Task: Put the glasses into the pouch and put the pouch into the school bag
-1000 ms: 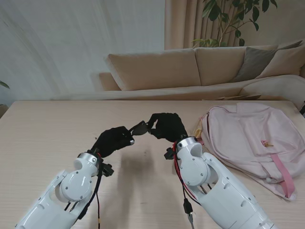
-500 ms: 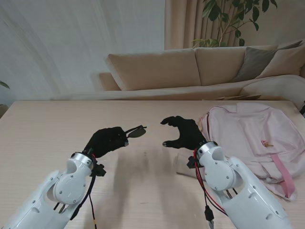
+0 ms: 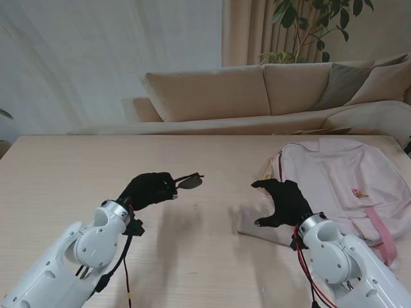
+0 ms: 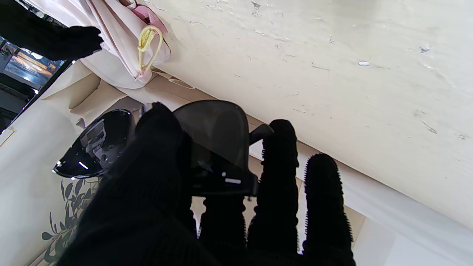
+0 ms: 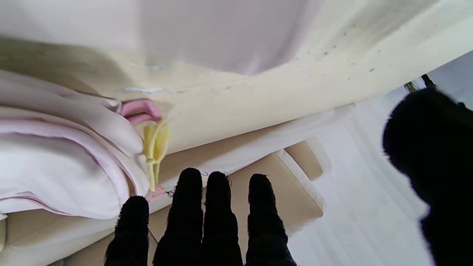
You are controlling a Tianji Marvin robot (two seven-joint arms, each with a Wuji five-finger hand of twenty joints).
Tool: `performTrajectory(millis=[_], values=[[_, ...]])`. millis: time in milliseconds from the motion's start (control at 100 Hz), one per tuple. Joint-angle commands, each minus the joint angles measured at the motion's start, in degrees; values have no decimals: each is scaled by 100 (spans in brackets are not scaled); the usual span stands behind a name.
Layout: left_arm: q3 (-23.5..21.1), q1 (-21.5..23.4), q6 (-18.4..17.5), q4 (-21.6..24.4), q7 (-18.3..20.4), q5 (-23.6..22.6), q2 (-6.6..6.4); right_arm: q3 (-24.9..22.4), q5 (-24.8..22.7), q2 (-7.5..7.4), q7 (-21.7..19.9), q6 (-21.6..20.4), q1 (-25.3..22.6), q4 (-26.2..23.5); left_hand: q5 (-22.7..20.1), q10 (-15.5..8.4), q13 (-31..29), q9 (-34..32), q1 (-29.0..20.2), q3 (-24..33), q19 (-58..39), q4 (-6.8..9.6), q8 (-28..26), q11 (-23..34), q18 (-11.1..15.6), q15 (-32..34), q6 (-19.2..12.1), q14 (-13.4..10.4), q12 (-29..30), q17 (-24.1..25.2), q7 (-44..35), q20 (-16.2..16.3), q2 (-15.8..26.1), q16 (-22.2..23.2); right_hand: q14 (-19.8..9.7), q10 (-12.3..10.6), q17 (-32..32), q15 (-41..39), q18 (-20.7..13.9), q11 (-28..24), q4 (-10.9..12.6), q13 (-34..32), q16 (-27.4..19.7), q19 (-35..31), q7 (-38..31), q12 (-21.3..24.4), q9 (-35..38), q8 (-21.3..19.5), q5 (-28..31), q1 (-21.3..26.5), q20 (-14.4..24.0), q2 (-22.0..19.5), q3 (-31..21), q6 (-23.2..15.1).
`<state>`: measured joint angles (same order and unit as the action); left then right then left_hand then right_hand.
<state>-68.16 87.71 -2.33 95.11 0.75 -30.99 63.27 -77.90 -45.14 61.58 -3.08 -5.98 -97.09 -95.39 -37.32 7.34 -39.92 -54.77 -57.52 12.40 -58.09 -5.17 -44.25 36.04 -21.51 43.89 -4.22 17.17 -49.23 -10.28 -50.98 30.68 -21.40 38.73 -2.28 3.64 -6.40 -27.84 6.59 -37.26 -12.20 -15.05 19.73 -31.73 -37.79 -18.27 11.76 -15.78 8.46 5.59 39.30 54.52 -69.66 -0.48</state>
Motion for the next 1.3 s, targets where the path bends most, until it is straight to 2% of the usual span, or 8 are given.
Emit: performTrajectory(millis=[0, 260, 460, 550, 680, 910, 1120, 1290], values=[[43, -113, 8, 6, 174, 6, 9, 8, 44, -36, -93, 43, -103, 126, -167, -86, -112, -202, -153, 520, -275, -25, -161, 277, 87, 152, -367, -37, -126, -4, -195, 109, 378, 97, -171, -71, 21, 86, -178, 165, -190, 349, -83, 161, 53, 123, -170, 124, -315, -455, 52, 212, -175, 174], [368, -487, 173, -202, 302, 53, 11, 228, -218, -37, 152, 98, -98, 354, -131, -102, -103, -178, -162, 478, -274, -20, -174, 280, 101, 143, -367, -62, -132, -15, -209, 107, 399, 98, -274, -82, 58, 371, -269, 1023, -284, 561, -284, 154, 943, 433, -152, 746, -368, -690, -307, 410, -417, 315], [506, -692, 193, -351, 388, 125, 12, 579, -478, -2, 433, 732, -99, 286, -112, -115, -109, -170, -173, 439, -275, -11, -169, 281, 99, 139, -373, -65, -132, -18, -217, 107, 419, 98, -257, -18, 77, 340, -284, 1011, -313, 616, -282, 137, 801, 399, -141, 563, -353, -895, -436, 341, -458, 430], [540, -748, 177, -395, 392, 150, 16, 737, -608, 23, 601, 1065, -114, 200, -112, -126, -110, -171, -173, 418, -275, -7, -159, 280, 98, 137, -372, -76, -127, -18, -216, 107, 421, 98, -200, 61, 78, 296, -268, 881, -371, 617, -267, 68, 660, 333, -150, 428, -345, -1178, -521, 629, -725, 518], [559, -769, 176, -414, 410, 172, 16, 925, -677, 17, 496, 1399, -157, 13, -94, -138, -103, -158, -181, 397, -275, 0, -159, 278, 98, 132, -377, -84, -125, -18, -222, 107, 432, 96, -81, 180, 76, 317, -123, 883, -393, 621, -281, 33, 636, 339, -174, 422, -373, -1369, -585, 598, -761, 644], [485, -654, 193, -356, 341, 168, 24, 1342, -783, 20, 419, 2025, -56, -62, -96, -127, -109, -159, -205, 370, -279, 16, -142, 274, 93, 126, -373, -76, -126, -27, -228, 109, 425, 94, -72, 199, 39, 532, 65, 1508, -410, 665, -397, -211, 1590, 601, -167, 896, -323, -1467, -1011, 554, -781, 620], [431, -577, 182, -315, 314, 160, 24, 1666, -866, 52, 675, 2292, 200, 231, -99, -132, -109, -166, -207, 348, -274, 21, -135, 271, 83, 121, -377, -84, -128, -26, -237, 107, 427, 92, -120, 137, 10, 592, 93, 1725, -413, 716, -427, -240, 1899, 683, -183, 853, -309, -1423, -1146, 668, -847, 542], [459, -590, 206, -319, 334, 156, 22, 1819, -982, 9, 490, 2383, 343, 376, -93, -137, -119, -170, -220, 334, -267, 28, -129, 266, 83, 119, -373, -88, -131, -19, -241, 104, 425, 91, -174, 90, -15, 722, 78, 1897, -412, 720, -494, -157, 2065, 752, -193, 787, -315, -1423, -1203, 636, -836, 503]])
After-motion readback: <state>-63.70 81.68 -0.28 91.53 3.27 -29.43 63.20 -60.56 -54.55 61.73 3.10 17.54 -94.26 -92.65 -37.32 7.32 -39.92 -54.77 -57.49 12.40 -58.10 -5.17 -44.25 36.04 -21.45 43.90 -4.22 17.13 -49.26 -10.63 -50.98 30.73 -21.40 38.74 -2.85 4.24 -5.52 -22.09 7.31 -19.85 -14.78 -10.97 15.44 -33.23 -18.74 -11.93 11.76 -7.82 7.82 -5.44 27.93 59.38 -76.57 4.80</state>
